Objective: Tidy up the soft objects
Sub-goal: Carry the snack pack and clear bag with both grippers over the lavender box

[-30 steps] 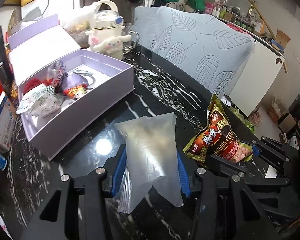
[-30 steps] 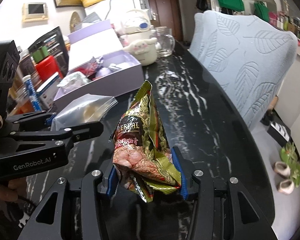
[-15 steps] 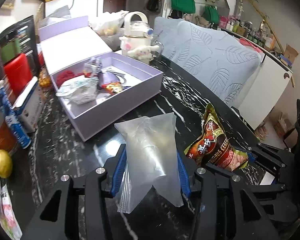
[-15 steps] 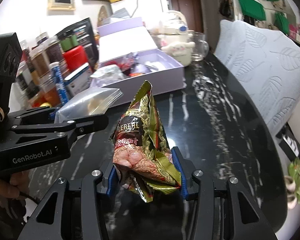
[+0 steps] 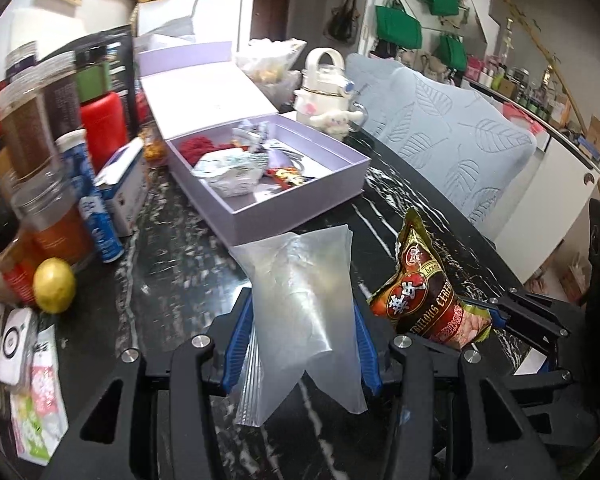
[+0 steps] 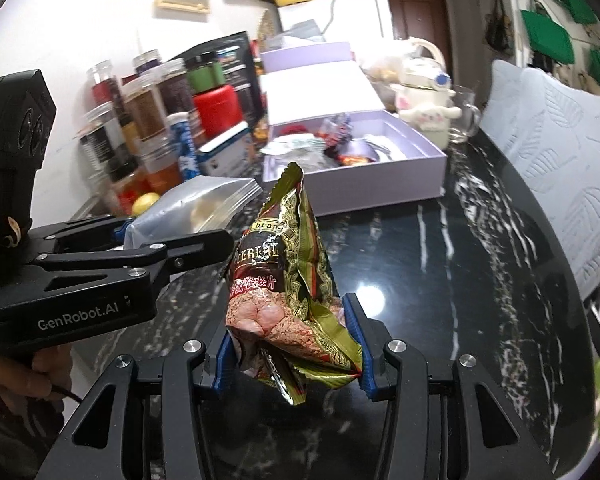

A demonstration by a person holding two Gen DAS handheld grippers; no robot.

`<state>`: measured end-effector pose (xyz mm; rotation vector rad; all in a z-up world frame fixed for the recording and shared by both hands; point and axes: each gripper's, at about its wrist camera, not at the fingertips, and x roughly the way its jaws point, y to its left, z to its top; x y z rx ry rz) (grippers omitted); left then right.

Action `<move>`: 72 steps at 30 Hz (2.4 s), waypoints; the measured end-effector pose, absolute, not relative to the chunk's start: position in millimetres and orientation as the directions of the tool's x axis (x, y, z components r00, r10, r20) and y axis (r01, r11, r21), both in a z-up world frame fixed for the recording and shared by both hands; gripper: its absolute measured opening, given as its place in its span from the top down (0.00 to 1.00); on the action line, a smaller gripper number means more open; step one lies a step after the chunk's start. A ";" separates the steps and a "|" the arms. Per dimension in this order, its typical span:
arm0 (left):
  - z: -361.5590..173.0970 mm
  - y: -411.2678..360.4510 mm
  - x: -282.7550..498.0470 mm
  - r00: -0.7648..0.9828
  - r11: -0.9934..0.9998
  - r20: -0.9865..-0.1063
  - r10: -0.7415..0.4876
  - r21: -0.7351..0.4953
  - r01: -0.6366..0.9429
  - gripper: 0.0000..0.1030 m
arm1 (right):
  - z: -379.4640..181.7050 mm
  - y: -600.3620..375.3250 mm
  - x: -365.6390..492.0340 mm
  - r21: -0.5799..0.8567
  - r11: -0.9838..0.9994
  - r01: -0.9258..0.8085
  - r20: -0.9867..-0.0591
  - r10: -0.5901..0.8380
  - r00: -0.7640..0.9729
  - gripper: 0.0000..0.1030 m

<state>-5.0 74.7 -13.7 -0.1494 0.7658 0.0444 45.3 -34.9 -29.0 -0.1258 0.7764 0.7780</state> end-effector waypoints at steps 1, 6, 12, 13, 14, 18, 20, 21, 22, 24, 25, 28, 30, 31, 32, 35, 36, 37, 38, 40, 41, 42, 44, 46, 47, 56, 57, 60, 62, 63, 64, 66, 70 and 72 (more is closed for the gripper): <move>-12.8 77.1 -7.3 0.722 0.987 -0.692 -0.008 -0.119 -0.103 0.55 | -28.4 -32.1 43.6 0.170 0.712 -0.681 -0.671 0.590 0.450 0.54; -7.8 87.3 -19.3 0.728 0.983 -0.685 0.025 -0.117 -0.143 0.55 | -23.9 -18.2 38.6 0.170 0.675 -0.718 -0.663 0.618 0.423 0.54; 0.6 100.1 -23.2 0.739 0.979 -0.671 0.055 -0.109 -0.173 0.55 | -15.1 -5.9 39.4 0.166 0.643 -0.748 -0.645 0.644 0.411 0.54; 2.3 102.6 -22.3 0.742 0.978 -0.668 0.058 -0.110 -0.175 0.55 | -12.9 -3.3 40.4 0.164 0.639 -0.751 -0.641 0.648 0.411 0.54; 4.7 105.1 -20.9 0.745 0.978 -0.665 0.061 -0.109 -0.178 0.55 | -10.5 -1.0 41.6 0.162 0.636 -0.755 -0.637 0.651 0.412 0.54; 13.7 111.8 -14.8 0.757 0.980 -0.650 0.066 -0.102 -0.173 0.55 | -0.3 5.0 47.5 0.149 0.626 -0.766 -0.618 0.663 0.422 0.54; 18.0 114.5 -9.8 0.765 0.981 -0.641 0.064 -0.102 -0.167 0.55 | 3.9 6.5 51.2 0.142 0.628 -0.765 -0.612 0.663 0.431 0.54; 19.7 115.0 -7.6 0.767 0.981 -0.638 0.061 -0.104 -0.164 0.55 | 6.8 7.3 53.8 0.139 0.629 -0.765 -0.608 0.664 0.435 0.54; 20.9 115.5 -5.5 0.770 0.981 -0.636 0.058 -0.105 -0.160 0.55 | 8.5 7.5 55.7 0.138 0.631 -0.763 -0.607 0.663 0.439 0.54; 24.7 117.2 1.0 0.775 0.983 -0.630 0.047 -0.109 -0.149 0.55 | 12.4 7.3 60.8 0.136 0.635 -0.761 -0.602 0.663 0.446 0.54; 26.1 117.9 4.0 0.777 0.983 -0.628 0.042 -0.111 -0.143 0.55 | 14.3 7.2 63.9 0.136 0.639 -0.757 -0.599 0.662 0.450 0.54; 30.9 119.5 13.5 0.782 0.985 -0.622 0.036 -0.108 -0.132 0.55 | 21.6 7.4 74.2 0.128 0.648 -0.751 -0.592 0.657 0.467 0.54; 34.8 120.4 19.1 0.786 0.987 -0.617 0.034 -0.105 -0.125 0.55 | 26.1 6.7 79.2 0.119 0.653 -0.748 -0.584 0.655 0.478 0.54; 37.5 121.2 22.0 0.790 0.987 -0.613 0.033 -0.103 -0.122 0.55 | 28.9 6.9 82.1 0.115 0.653 -0.748 -0.580 0.656 0.483 0.54; 40.4 122.1 25.1 0.793 0.988 -0.609 0.033 -0.101 -0.118 0.55 | 31.9 7.1 85.4 0.113 0.654 -0.748 -0.575 0.657 0.487 0.54; 47.2 124.9 33.7 0.799 0.989 -0.601 0.034 -0.094 -0.113 0.55 | 39.9 8.3 94.3 0.108 0.655 -0.748 -0.563 0.660 0.497 0.54; 49.1 125.8 36.6 0.800 0.989 -0.599 0.034 -0.093 -0.112 0.55 | 42.1 8.8 97.4 0.106 0.656 -0.748 -0.560 0.661 0.500 0.54; 51.2 126.9 39.7 0.802 0.990 -0.596 0.034 -0.092 -0.110 0.55 | 45.0 9.8 101.6 0.101 0.657 -0.747 -0.555 0.660 0.506 0.54; 53.2 127.8 42.3 0.804 0.990 -0.593 0.033 -0.092 -0.108 0.55 | 47.0 10.1 104.9 0.098 0.661 -0.744 -0.551 0.659 0.512 0.54; 57.6 129.6 48.2 0.809 0.990 -0.587 0.034 -0.089 -0.106 0.55 | 50.9 10.9 112.5 0.095 0.666 -0.740 -0.546 0.657 0.521 0.54; 59.8 130.4 51.1 0.812 0.991 -0.583 0.036 -0.085 -0.105 0.55 | 52.2 11.2 115.4 0.095 0.667 -0.739 -0.543 0.657 0.523 0.54; 62.5 131.0 54.9 0.815 0.992 -0.579 0.039 -0.077 -0.102 0.55 | 53.9 11.7 118.9 0.096 0.669 -0.737 -0.542 0.657 0.525 0.54; 67.4 132.1 61.9 0.821 0.993 -0.570 0.041 -0.069 -0.098 0.55 | 57.3 13.1 126.5 0.095 0.672 -0.734 -0.540 0.654 0.529 0.54; 71.9 134.1 68.7 0.825 0.994 -0.564 0.039 -0.066 -0.093 0.55 | 60.2 14.1 133.7 0.093 0.677 -0.730 -0.538 0.651 0.536 0.54; 73.9 135.1 72.1 0.827 0.994 -0.561 0.041 -0.065 -0.093 0.55 | 61.9 14.9 137.3 0.094 0.681 -0.726 -0.535 0.650 0.540 0.54; 93.6 144.3 106.3 0.847 0.995 -0.529 0.047 -0.046 -0.084 0.55 | 78.0 21.0 171.8 0.102 0.684 -0.722 -0.513 0.658 0.551 0.54; 95.9 145.8 110.4 0.852 0.996 -0.522 0.046 -0.046 -0.082 0.55 | 80.0 22.1 176.5 0.101 0.685 -0.722 -0.511 0.658 0.553 0.54; 99.4 150.4 121.8 0.857 0.995 -0.513 0.046 -0.049 -0.082 0.55 | 85.0 24.3 186.7 0.095 0.683 -0.724 -0.503 0.660 0.558 0.54; 101.0 153.6 130.2 0.858 0.995 -0.512 0.047 -0.047 -0.082 0.55 | 87.9 26.7 194.3 0.090 0.684 -0.724 -0.497 0.661 0.562 0.54; 101.7 155.0 134.4 0.859 0.996 -0.510 0.049 -0.044 -0.083 0.55 | 88.9 28.1 197.1 0.089 0.684 -0.724 -0.495 0.661 0.564 0.54; 102.4 156.4 138.4 0.859 0.996 -0.509 0.051 -0.042 -0.084 0.55 | 89.6 29.9 200.9 0.086 0.683 -0.725 -0.493 0.661 0.565 0.54; 103.4 159.7 146.3 0.861 0.996 -0.505 0.053 -0.040 -0.085 0.55 | 90.6 33.2 208.5 0.085 0.682 -0.727 -0.491 0.663 0.565 0.54; 102.4 165.8 164.5 0.861 0.996 -0.506 0.058 -0.031 -0.085 0.55 | 87.7 40.1 225.7 0.101 0.680 -0.726 -0.493 0.668 0.558 0.54; 99.5 167.7 173.0 0.858 0.996 -0.510 0.060 -0.025 -0.085 0.55 | 83.9 43.4 235.0 0.101 0.684 -0.722 -0.499 0.663 0.558 0.54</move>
